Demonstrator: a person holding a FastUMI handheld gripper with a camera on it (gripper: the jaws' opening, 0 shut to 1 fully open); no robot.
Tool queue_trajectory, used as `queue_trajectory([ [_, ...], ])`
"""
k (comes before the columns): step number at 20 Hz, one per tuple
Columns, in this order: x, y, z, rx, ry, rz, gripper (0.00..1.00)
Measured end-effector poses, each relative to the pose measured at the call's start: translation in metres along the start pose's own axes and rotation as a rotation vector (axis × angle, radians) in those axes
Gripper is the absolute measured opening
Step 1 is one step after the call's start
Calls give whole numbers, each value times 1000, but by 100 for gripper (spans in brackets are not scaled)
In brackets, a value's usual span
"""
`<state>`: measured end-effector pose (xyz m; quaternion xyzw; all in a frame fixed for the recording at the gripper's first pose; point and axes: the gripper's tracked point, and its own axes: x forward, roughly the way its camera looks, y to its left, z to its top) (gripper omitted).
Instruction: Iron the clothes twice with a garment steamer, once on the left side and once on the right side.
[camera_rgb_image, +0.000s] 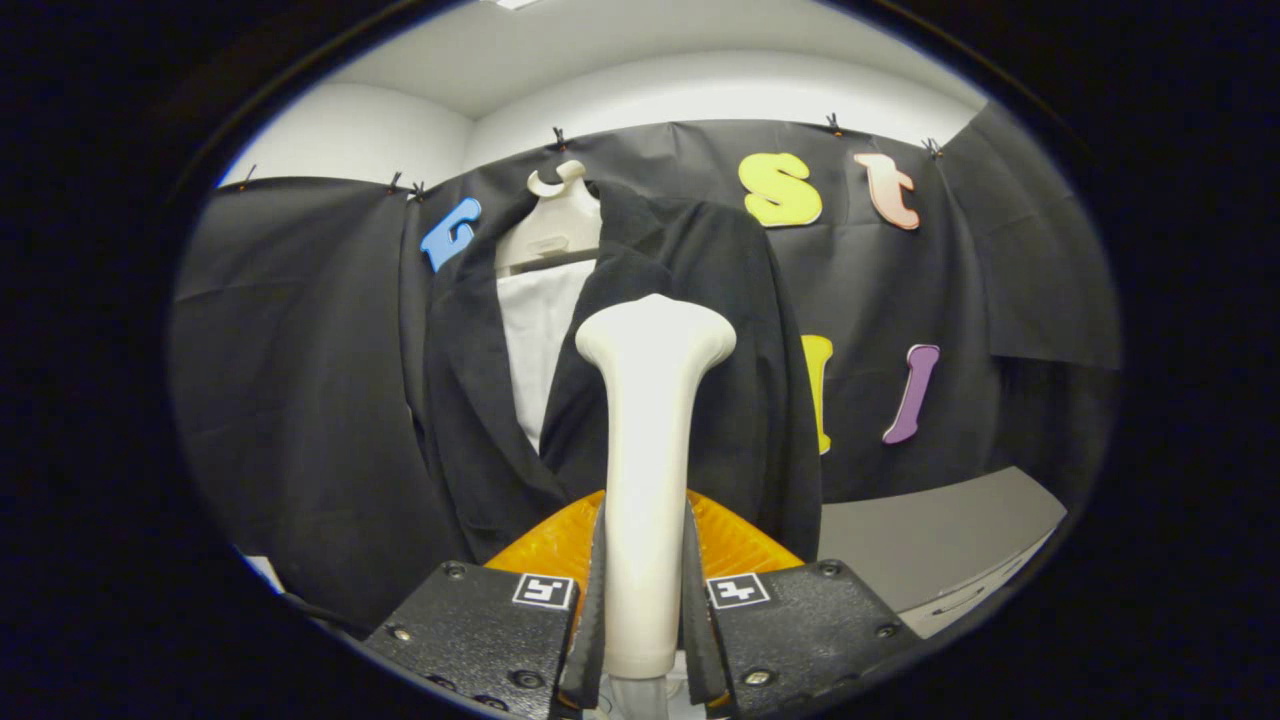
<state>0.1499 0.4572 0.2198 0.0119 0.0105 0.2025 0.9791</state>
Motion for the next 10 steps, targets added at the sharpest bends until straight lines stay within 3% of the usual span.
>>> queue_trajectory([
  [10, -1, -3, -67, -30, 110, -3, 35],
])
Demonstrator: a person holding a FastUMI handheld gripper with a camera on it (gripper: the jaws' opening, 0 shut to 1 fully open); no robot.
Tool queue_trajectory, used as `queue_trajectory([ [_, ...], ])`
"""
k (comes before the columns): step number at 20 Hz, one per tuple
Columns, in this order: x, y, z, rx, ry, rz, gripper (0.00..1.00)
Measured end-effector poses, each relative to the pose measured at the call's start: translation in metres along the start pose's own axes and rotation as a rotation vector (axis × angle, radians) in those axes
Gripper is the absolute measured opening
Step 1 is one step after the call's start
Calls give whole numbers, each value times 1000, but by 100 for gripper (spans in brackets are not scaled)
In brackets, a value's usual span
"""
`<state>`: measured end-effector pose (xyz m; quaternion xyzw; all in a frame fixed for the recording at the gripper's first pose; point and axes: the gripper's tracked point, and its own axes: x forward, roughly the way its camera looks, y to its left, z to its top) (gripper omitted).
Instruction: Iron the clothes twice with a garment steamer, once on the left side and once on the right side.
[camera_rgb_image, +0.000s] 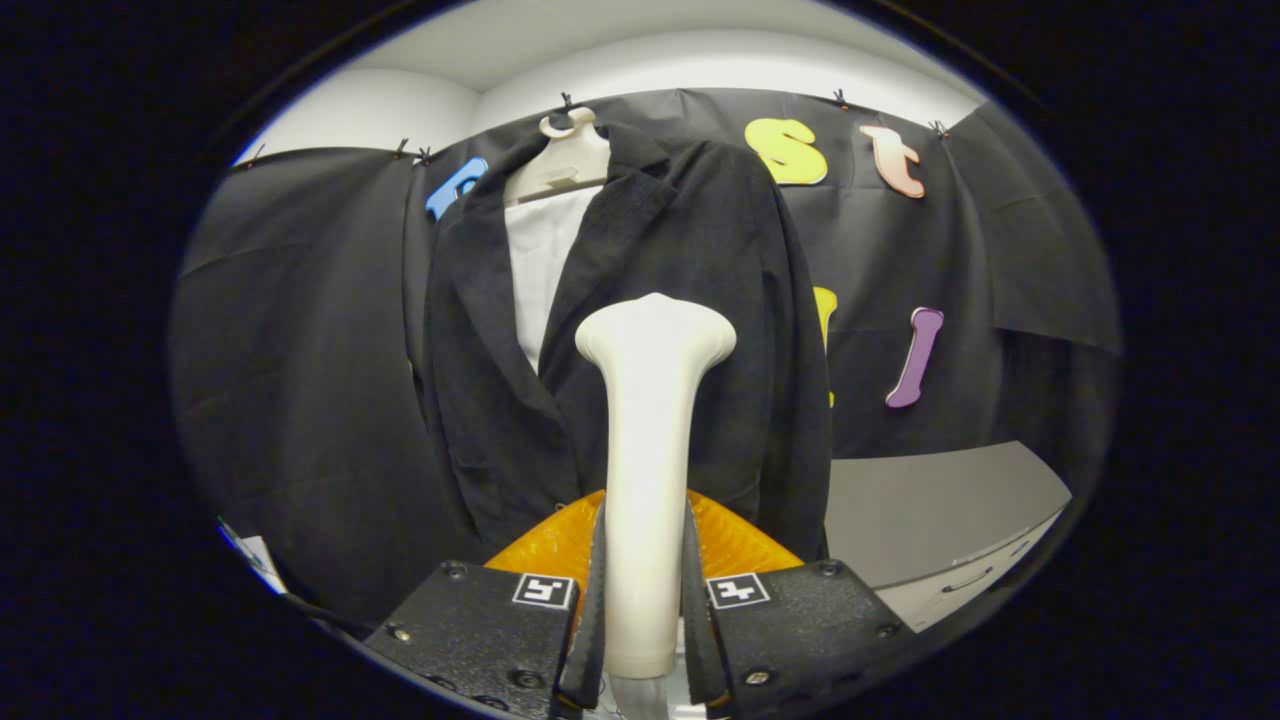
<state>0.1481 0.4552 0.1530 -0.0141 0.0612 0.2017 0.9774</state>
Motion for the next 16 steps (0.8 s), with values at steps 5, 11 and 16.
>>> queue_trajectory([
  [5, 0, -1, -44, -21, 71, 4, 35],
  [11, 0, 2, -87, -49, 141, 20, 35],
  [16, 0, -3, -114, -48, 179, 14, 35],
])
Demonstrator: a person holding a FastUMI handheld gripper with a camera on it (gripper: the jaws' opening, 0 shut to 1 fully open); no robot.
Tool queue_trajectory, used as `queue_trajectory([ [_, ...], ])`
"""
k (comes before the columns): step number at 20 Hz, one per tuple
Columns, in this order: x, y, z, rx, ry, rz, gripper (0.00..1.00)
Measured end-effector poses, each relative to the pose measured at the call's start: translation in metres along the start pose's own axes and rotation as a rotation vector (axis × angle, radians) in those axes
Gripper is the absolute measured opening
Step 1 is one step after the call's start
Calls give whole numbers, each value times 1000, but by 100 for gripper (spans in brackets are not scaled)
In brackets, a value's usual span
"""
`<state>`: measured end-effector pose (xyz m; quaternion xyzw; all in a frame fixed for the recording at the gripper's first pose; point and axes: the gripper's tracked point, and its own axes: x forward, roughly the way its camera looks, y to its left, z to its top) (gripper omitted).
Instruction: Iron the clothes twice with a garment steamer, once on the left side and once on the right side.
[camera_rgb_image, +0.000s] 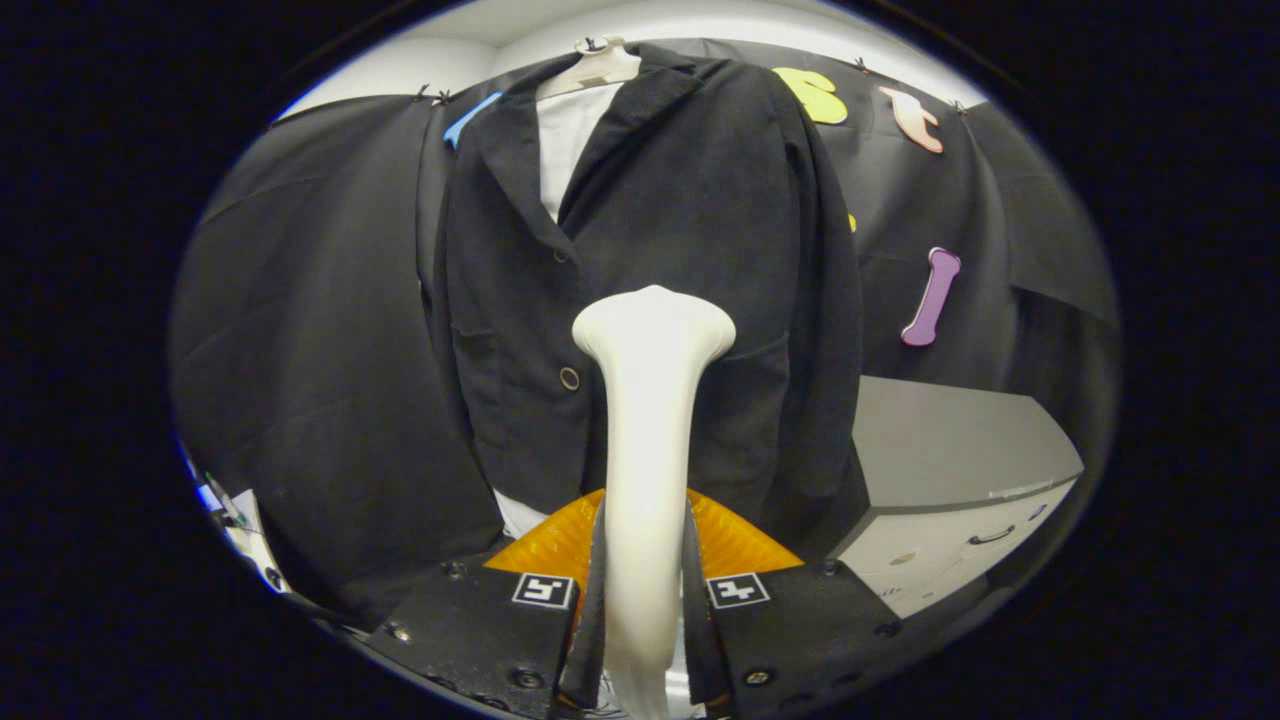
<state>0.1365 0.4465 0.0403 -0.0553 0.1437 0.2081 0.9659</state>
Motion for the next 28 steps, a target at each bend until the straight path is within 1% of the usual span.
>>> queue_trajectory([
  [4, 3, 0, -12, 1, 27, -3, 35],
  [12, 8, -4, -68, 9, 118, 1, 35],
  [18, 17, -6, -91, 29, 178, 1, 35],
  [23, 12, -7, -83, 37, 165, 0, 35],
  [28, -9, -3, -53, 54, 105, 10, 35],
])
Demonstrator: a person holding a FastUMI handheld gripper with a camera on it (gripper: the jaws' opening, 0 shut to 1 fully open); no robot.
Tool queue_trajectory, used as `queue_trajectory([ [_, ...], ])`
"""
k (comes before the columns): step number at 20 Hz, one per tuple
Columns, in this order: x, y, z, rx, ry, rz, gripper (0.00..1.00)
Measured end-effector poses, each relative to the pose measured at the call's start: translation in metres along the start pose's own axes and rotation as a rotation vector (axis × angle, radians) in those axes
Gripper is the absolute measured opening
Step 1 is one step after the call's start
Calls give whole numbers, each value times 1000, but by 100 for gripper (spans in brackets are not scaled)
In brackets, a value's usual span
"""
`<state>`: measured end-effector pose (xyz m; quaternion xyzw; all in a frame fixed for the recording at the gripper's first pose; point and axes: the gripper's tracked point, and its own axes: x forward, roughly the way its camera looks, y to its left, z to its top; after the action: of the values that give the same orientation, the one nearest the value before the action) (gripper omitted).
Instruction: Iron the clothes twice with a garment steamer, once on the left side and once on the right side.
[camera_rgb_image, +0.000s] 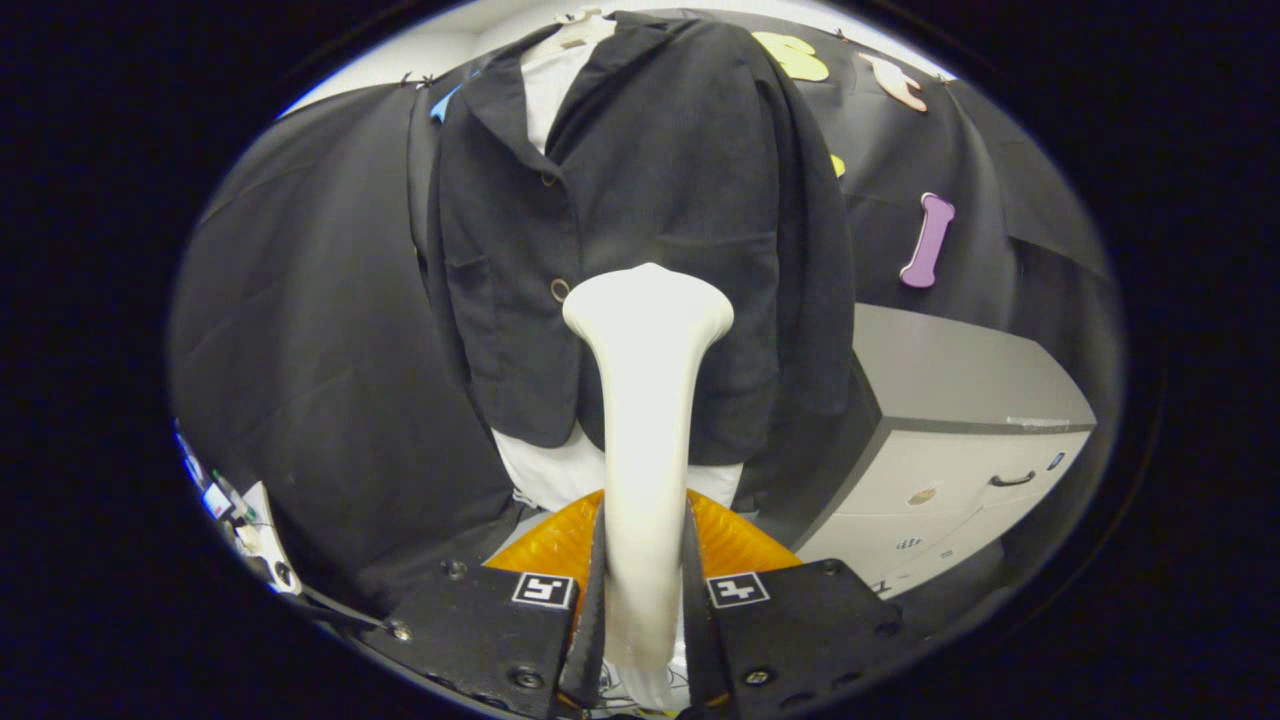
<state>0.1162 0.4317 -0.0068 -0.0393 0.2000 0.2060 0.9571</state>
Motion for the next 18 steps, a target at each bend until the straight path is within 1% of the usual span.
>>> queue_trajectory([
  [3, -19, 14, 27, 9, -50, 15, 35],
  [5, -35, 26, 47, 4, -91, 39, 35],
  [10, -63, 67, 104, -38, -207, 93, 35],
  [15, -72, 114, 151, -62, -292, 150, 35],
  [18, -70, 143, 175, -81, -329, 177, 35],
])
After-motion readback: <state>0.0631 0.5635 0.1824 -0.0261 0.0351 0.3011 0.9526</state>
